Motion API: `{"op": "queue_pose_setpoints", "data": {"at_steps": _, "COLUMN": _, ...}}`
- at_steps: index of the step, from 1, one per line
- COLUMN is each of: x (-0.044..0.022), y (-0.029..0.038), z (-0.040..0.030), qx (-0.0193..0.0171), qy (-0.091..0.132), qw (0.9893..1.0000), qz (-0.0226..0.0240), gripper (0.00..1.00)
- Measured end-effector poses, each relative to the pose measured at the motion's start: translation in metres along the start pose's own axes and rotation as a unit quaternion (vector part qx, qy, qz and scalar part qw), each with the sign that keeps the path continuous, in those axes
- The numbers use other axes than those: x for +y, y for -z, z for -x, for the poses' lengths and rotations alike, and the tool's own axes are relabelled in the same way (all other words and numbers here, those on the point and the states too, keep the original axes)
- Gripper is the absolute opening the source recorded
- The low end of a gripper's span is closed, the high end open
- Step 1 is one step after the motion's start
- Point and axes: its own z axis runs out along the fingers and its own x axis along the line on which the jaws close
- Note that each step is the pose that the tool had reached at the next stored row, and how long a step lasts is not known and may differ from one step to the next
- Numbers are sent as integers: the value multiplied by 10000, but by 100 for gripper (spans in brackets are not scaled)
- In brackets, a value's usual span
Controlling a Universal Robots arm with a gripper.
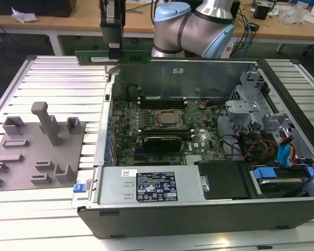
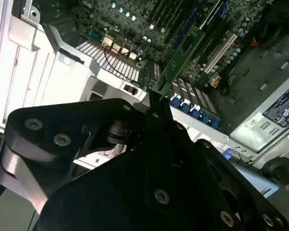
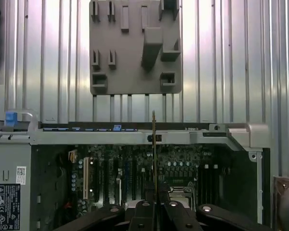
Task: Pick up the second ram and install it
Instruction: 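Pick up the second ram and move it above second insertion slot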
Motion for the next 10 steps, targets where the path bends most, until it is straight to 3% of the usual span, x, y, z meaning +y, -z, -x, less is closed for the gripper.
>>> {"op": "queue_pose_setpoints", "data": {"at_steps": 1, "x": -122, "y": -12, "z": 35, "qx": 0, "qy": 0, "qw": 10000, "qz": 5, "gripper": 13}}
{"op": "queue_pose_setpoints", "data": {"at_steps": 3, "x": -210, "y": -28, "z": 52, "qx": 0, "qy": 0, "qw": 10000, "qz": 10, "gripper": 13}}
{"op": "queue_pose_setpoints", "data": {"at_steps": 10, "x": -289, "y": -92, "z": 65, "qx": 0, "qy": -1, "qw": 10000, "qz": 15, "gripper": 13}}
